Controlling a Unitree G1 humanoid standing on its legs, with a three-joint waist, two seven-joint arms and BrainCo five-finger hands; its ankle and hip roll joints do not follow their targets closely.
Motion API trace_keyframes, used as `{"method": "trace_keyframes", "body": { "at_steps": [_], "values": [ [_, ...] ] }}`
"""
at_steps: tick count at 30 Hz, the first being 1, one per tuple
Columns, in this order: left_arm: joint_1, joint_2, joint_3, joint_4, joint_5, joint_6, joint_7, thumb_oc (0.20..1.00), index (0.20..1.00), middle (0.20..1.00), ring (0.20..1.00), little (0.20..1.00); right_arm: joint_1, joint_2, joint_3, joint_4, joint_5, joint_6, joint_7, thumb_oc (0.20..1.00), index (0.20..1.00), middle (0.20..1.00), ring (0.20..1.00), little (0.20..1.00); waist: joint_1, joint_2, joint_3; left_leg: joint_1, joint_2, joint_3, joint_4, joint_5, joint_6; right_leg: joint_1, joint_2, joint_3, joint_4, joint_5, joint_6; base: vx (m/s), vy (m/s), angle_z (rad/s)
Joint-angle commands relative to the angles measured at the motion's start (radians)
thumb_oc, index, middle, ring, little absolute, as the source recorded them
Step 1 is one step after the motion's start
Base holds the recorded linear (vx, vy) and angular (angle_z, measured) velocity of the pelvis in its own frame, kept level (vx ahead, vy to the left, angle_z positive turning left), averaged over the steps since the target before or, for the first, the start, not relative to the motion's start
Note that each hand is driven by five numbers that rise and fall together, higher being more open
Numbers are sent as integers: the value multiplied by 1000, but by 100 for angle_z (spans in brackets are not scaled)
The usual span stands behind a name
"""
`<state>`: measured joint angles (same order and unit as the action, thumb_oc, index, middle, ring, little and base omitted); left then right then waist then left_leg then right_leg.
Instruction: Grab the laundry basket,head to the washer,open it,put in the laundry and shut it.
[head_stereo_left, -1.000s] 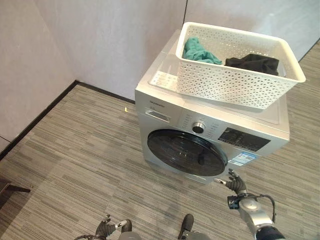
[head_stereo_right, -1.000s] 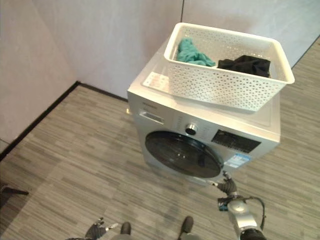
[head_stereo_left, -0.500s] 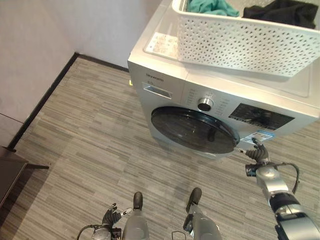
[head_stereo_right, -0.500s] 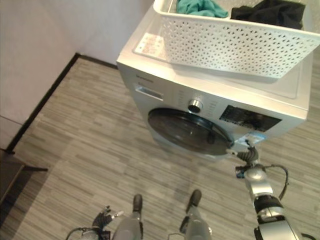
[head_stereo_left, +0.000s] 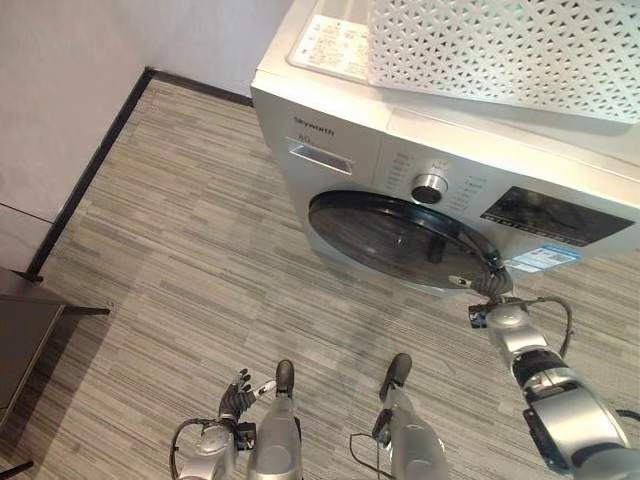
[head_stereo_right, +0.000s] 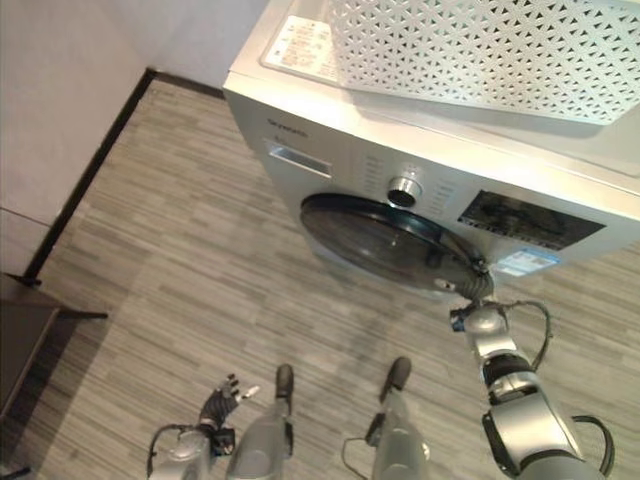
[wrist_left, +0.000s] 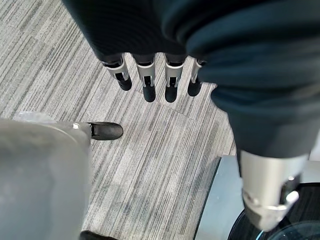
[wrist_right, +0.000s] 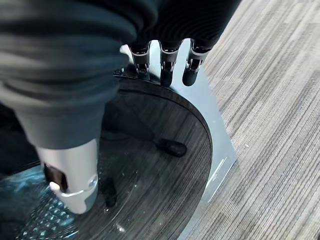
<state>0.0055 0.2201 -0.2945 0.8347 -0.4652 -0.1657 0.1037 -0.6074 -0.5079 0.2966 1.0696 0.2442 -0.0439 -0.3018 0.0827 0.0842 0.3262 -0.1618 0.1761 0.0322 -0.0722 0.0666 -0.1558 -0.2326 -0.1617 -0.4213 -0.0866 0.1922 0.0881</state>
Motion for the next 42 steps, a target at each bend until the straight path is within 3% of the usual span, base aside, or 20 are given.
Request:
{"method": "trace_keyframes", "body": {
  "at_steps": [1, 9, 12, 18, 24, 25, 27, 28, 30, 32, 37, 39, 42],
  "values": [
    [-1, 30, -67, -41, -22, -26, 1, 1000, 1000, 1000, 1000, 1000, -62, 129, 83, 12, 27, -35, 68, 1000, 1000, 1000, 1000, 1000, 61, -38, -25, -51, -72, -57, -15, 8, 56, -69, -97, 76, 68, -38, 85, 0, 0, 0],
    [68, 100, -48, -224, -20, -16, -22, 1000, 1000, 1000, 1000, 1000, 134, 274, 122, -96, 57, -36, 117, 1000, 1000, 1000, 1000, 1000, 69, 1, -39, -11, -81, -52, -15, -7, 61, -25, -120, 61, 94, -59, 86, 15, 13, 2],
    [115, 111, -6, -276, -45, -6, -30, 1000, 1000, 1000, 1000, 1000, 246, 344, 170, -127, 91, -31, 186, 1000, 1000, 1000, 1000, 1000, 83, 10, -60, 36, -81, -57, -15, -24, 72, -1, -124, 55, 130, -80, 87, 41, 16, -3],
    [130, 115, 3, -297, -23, -2, -9, 1000, 1000, 1000, 1000, 1000, 287, 391, 186, -94, 126, -19, 208, 1000, 1000, 1000, 1000, 1000, 96, 24, -76, 82, -78, -69, -15, -37, 80, 22, -128, 59, 166, -102, 87, 22, 8, 3],
    [176, 238, 79, -651, 182, -7, 35, 1000, 1000, 1000, 1000, 1000, 356, 366, 139, -46, 76, -8, 200, 1000, 1000, 1000, 1000, 1000, 109, 35, -112, 126, -57, -76, -15, -49, 71, 81, -120, 43, 157, -120, 90, 45, -23, 6],
    [175, 287, 106, -749, 279, -15, 37, 1000, 1000, 1000, 1000, 1000, 363, 364, 121, -35, 64, -8, 199, 1000, 1000, 1000, 1000, 1000, 111, 37, -118, 132, -54, -75, -15, -53, 69, 87, -118, 41, 153, -121, 92, 41, -21, 16],
    [147, 464, 241, -1042, 603, -66, 77, 1000, 1000, 1000, 1000, 1000, 397, 362, 102, -14, 23, -23, 208, 1000, 1000, 1000, 1000, 1000, 113, 29, -138, 150, -44, -65, -15, -71, 58, 103, -107, 42, 140, -123, 100, 54, -30, 12],
    [151, 464, 245, -1047, 604, -63, 76, 1000, 1000, 1000, 1000, 1000, 396, 364, 103, -13, 23, -23, 208, 1000, 1000, 1000, 1000, 1000, 112, 26, -139, 146, -46, -65, -15, -66, 59, 101, -108, 43, 137, -117, 98, 56, -40, 4],
    [85, 533, 314, -1194, 749, -94, 129, 1000, 1000, 1000, 1000, 1000, 424, 364, 104, -9, 14, -32, 222, 1000, 1000, 1000, 1000, 1000, 102, 11, -151, 155, -40, -56, -15, -76, 53, 104, -103, 48, 131, -116, 102, 11, -15, -3],
    [49, 551, 337, -1255, 791, -78, 113, 1000, 1000, 1000, 1000, 1000, 439, 357, 96, 7, 1, -29, 229, 1000, 1000, 1000, 1000, 1000, 94, 3, -160, 160, -38, -50, -15, -82, 51, 107, -100, 50, 128, -115, 103, 27, -24, -6],
    [-1, 474, 338, -1343, 708, -67, 74, 1000, 1000, 1000, 1000, 1000, 464, 355, 65, 58, -19, -12, 238, 1000, 1000, 1000, 1000, 1000, 78, -4, -173, 174, -33, -40, -15, -91, 50, 116, -95, 54, 118, -113, 104, 34, -14, -5],
    [-64, 369, 215, -1331, 416, -72, -2, 1000, 1000, 1000, 1000, 1000, 478, 345, 55, 85, -24, 0, 240, 1000, 1000, 1000, 1000, 1000, 51, -6, -177, 186, -30, -26, -15, -98, 50, 125, -89, 60, 111, -113, 103, 46, -6, -7],
    [-94, 316, 40, -1267, 55, -10, -158, 1000, 1000, 1000, 1000, 1000, 476, 322, 25, 116, -25, 20, 248, 1000, 1000, 1000, 1000, 1000, 22, -1, -182, 193, -28, -15, -15, -97, 53, 125, -80, 72, 103, -108, 101, 32, 6, -13]
  ]
}}
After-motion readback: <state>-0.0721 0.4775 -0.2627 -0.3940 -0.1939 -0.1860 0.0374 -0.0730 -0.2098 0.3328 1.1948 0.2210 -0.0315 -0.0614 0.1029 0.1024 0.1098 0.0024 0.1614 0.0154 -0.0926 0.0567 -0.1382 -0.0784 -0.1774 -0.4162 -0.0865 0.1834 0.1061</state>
